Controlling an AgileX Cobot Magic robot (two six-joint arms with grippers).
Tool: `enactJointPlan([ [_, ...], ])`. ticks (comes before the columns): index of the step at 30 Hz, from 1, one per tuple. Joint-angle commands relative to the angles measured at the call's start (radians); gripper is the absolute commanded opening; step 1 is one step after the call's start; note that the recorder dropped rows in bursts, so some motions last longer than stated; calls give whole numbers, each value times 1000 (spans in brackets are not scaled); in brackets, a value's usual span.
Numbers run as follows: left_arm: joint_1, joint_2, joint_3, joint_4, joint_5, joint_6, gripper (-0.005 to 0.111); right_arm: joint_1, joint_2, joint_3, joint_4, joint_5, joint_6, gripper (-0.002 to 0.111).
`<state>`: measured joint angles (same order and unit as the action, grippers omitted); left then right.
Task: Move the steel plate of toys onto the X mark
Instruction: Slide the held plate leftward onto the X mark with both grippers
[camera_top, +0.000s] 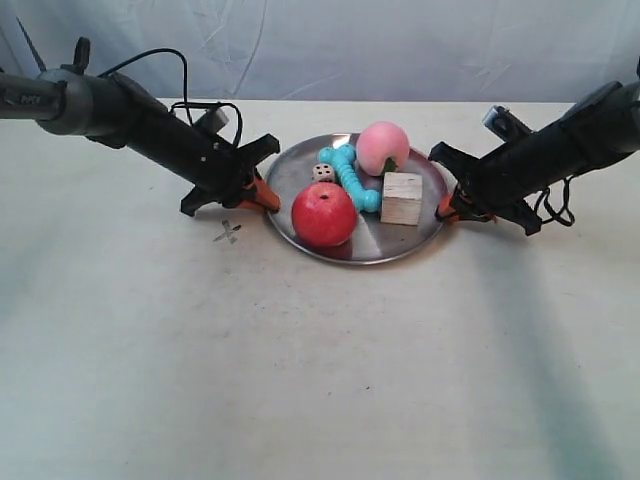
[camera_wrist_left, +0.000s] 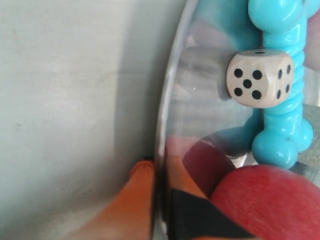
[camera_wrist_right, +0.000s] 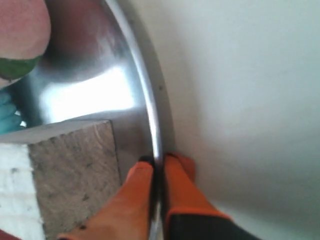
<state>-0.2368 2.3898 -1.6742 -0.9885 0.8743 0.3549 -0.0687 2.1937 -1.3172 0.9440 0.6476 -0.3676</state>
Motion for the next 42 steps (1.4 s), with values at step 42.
enactJointPlan([
  [42, 275, -370, 606, 332, -38, 4, 0, 420, -3, -156, -173, 74, 118, -1],
])
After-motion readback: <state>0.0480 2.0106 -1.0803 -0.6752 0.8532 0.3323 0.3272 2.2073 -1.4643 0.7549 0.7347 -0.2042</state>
